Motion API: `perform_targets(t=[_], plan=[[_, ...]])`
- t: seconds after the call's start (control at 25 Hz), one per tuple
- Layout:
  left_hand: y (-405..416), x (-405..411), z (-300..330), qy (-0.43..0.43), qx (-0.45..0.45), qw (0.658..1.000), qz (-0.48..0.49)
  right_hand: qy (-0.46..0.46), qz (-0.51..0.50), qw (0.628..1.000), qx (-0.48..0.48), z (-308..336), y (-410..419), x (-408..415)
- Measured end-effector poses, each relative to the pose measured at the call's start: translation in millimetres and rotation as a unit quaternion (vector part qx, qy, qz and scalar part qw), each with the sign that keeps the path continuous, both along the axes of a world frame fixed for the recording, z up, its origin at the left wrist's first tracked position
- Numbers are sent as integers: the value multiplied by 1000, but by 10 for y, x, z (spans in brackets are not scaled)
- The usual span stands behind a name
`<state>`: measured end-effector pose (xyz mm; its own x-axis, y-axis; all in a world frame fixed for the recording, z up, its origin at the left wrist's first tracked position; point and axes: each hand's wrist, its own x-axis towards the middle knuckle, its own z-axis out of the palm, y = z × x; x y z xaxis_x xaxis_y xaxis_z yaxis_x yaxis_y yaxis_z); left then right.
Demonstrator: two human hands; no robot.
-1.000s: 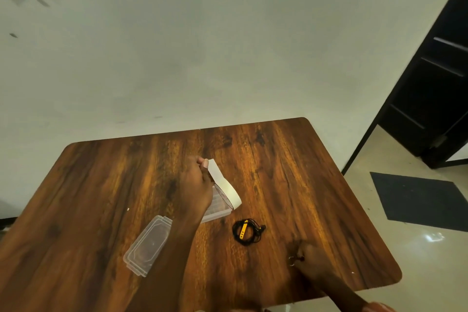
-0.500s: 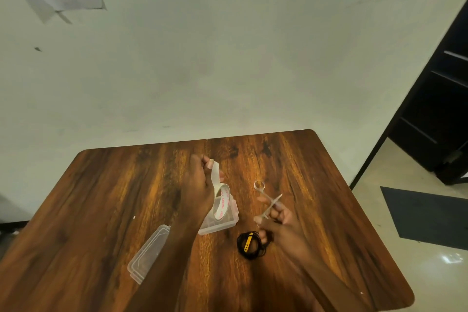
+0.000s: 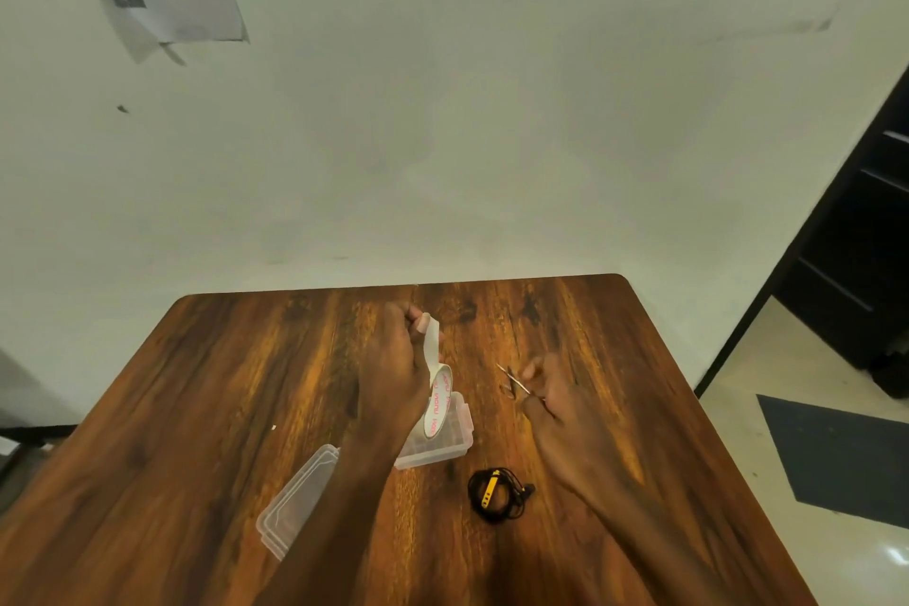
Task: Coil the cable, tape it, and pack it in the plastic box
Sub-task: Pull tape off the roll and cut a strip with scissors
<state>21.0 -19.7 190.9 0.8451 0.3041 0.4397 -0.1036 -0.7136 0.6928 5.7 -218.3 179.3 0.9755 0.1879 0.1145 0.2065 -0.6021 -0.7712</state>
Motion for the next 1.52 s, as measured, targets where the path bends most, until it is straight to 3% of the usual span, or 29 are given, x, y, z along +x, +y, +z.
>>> perform_targets(t=[0.04, 0.12, 0.2, 0.28, 0.48, 0.64, 0.84, 0.92, 1.16, 1.28, 1.36, 1.44, 1.52], plan=[[-11, -13, 4, 1, 0, 1000, -2, 4, 11, 1000, 4, 63, -15, 5], [-34, -33, 12, 3, -1, 1000, -10, 62, 36, 989, 133, 153, -21, 18], [-51, -41, 18, 5, 1, 1000, -13, 129, 56, 953, 270, 193, 0, 4], [-60, -46, 37, 2, 4, 1000, -14, 155, 36, 929, 336, 173, 21, -23], [-32, -19, 54, -7, -15, 1000, -25, 120, -6, 926, 357, 95, 74, -56], [-12, 1, 71, -6, -11, 1000, -21, 139, -13, 883, 449, 64, 125, -97], [37, 32, 120, -15, -10, 999, -46, 312, 71, 783, 534, 219, 89, -11], [52, 37, 148, -22, -10, 998, -56, 328, 71, 790, 513, 277, 70, 84], [61, 27, 273, -32, -9, 997, -65, 274, 85, 889, 356, 497, 11, 295], [94, -3, 334, -32, -6, 998, -59, 123, 129, 973, 149, 634, -9, 365], [123, -20, 385, -27, -5, 998, -52, 36, 169, 985, -6, 721, -25, 414], [141, -34, 441, -20, -1, 999, -44, 83, 190, 978, 18, 811, -54, 473], [150, -42, 482, -17, 4, 999, -38, 186, 181, 955, 141, 890, -58, 496]])
